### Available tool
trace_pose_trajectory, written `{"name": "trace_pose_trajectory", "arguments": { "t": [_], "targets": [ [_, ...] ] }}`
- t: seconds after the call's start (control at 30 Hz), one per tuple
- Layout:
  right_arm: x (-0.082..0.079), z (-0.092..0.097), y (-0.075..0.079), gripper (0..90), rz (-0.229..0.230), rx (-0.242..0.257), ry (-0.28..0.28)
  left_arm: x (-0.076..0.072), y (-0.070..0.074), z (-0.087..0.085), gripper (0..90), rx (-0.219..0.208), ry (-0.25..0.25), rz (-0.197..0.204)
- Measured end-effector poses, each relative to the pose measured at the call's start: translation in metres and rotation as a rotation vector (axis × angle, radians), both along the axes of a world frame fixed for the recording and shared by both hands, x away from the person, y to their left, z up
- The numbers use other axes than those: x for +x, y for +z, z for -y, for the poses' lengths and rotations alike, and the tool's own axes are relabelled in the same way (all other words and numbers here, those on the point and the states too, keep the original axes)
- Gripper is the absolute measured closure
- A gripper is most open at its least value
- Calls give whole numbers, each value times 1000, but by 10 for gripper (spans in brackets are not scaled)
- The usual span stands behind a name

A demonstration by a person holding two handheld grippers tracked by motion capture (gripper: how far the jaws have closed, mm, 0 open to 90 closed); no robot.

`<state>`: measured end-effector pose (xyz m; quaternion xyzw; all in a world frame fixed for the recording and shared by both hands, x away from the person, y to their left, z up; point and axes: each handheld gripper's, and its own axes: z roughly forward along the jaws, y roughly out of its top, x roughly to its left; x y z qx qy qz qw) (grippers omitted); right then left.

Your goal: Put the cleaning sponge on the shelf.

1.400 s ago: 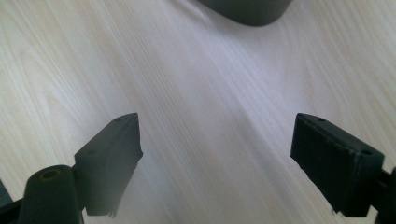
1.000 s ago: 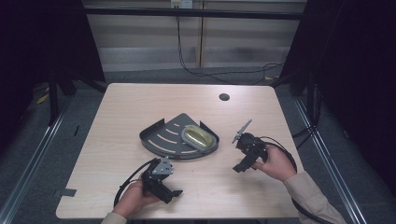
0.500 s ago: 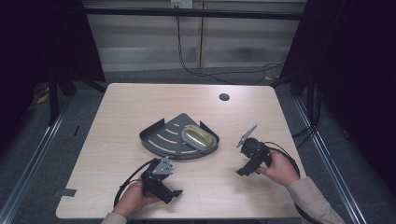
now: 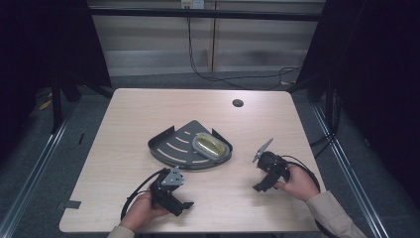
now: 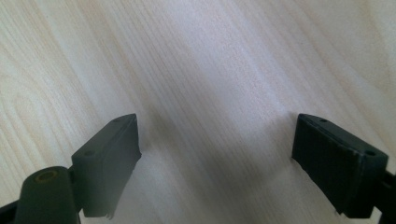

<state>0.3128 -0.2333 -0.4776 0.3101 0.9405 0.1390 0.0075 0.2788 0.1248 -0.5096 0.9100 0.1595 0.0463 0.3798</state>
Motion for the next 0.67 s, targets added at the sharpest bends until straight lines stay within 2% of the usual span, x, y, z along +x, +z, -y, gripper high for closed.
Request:
{"name": "trace_pose_trajectory", "arguments": {
  "t": [0.07,0.13,0.23,0.33,0.67],
  "targets": [
    [-1,1,0,143,1,10,-6,0,0,0,0,2,-1,0],
    [-2,2,-2,121,35,3,7,0,0,0,0,-1,0,0],
    [-4,2,-4,105,50,3,8,0,0,0,0,0,0,0],
    [-7,6,-5,101,71,31,4,0,0,0,0,3,-1,0],
    [-10,10,-8,76,96,67,-32,0,0,0,0,2,-1,0]
  ]
}}
